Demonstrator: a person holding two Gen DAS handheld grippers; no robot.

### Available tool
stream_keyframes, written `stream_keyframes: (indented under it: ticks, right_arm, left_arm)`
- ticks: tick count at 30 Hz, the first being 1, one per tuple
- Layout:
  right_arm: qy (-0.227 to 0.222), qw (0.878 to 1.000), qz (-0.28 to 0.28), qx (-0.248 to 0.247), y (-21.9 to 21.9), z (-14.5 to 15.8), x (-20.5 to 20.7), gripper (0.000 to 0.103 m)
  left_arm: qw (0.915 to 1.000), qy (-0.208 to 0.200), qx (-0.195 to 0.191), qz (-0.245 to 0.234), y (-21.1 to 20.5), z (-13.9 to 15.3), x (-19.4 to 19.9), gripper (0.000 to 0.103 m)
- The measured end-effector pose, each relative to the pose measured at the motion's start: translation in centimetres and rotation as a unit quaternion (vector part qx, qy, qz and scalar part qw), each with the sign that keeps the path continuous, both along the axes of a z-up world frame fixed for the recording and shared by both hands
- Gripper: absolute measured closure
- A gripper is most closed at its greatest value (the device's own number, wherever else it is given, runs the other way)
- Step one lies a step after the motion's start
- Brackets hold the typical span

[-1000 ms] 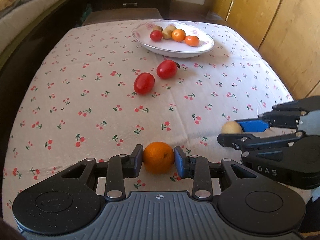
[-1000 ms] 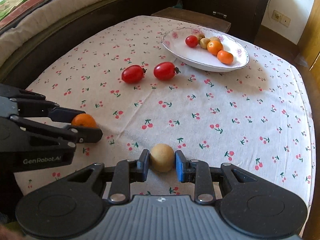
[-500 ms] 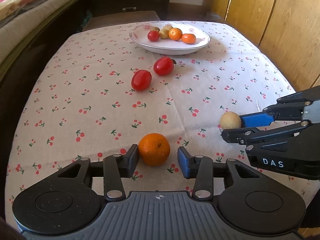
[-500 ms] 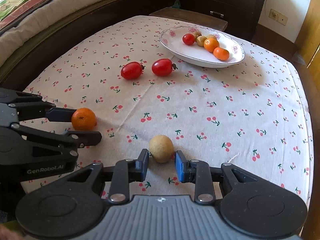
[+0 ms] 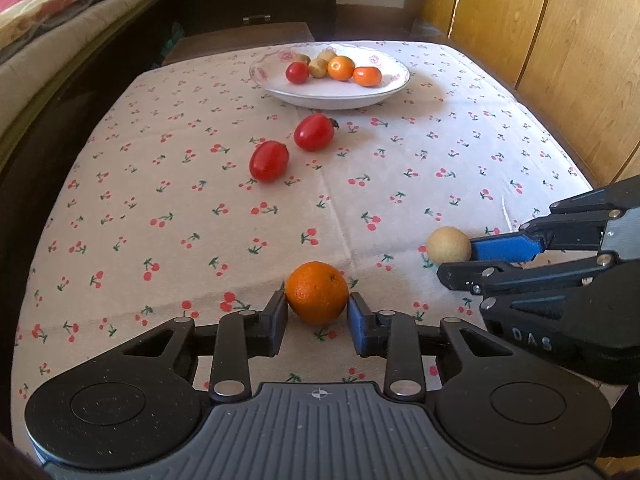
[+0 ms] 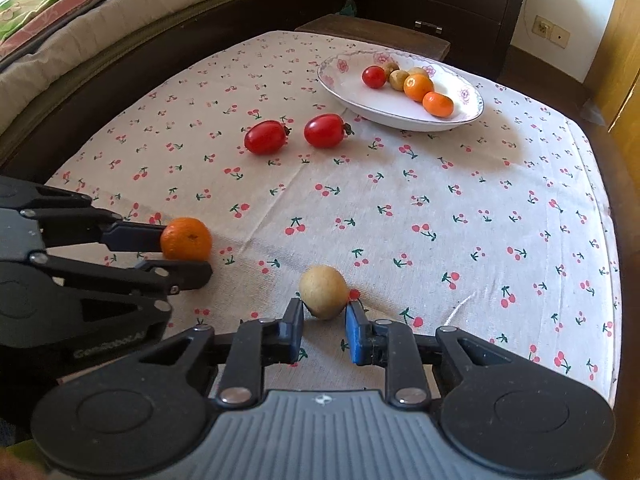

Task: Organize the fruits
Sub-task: 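Lift the held tangerine and brown fruit and carry them toward the bowl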

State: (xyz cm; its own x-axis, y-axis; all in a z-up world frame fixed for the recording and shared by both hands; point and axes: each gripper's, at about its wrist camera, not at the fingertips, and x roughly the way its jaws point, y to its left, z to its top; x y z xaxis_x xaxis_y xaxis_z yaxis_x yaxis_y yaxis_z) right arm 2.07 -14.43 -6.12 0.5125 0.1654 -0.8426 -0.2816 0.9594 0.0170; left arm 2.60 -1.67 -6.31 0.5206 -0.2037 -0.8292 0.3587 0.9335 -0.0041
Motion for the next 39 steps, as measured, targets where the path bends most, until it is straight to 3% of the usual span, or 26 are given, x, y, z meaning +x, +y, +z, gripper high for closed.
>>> stream_keyframes:
  ticks: [10, 15, 21, 28, 39]
  right_arm:
    - [-0.017, 1.0, -0.002, 0.004, -0.2, 1.8, -0.4, 0.084]
    - [-0.01, 1.0, -0.002, 0.009, -0.4, 1.5, -0.1, 0.084]
    - [-0.017, 1.0, -0.001, 0.018, -0.6, 1.5, 0.2, 0.084]
    - [-0.018, 0.999, -0.003, 0.039, -1.0, 0.8, 0.4, 0.08]
    - [-0.017, 0.999, 0.003, 0.044, -1.9, 0.4, -0.8, 0.074]
  left_arm:
    - [0.9996, -0.016, 0.023, 0.004, -1.0, 1.1, -0.4, 0.063]
    - [0.9995, -0.004, 0.016, 0.028, -0.1, 1.6, 0.1, 0.063]
    - [0.9998, -0.002, 0.005, 0.018, 0.2, 0.9, 0.9, 0.063]
    - [0.9995, 0.013, -0.014, 0.026, 1.3, -0.1, 1.7, 0.063]
    - [0.9998, 0.007, -0.007, 0.017, 0.7, -0.4, 1.3, 0.061]
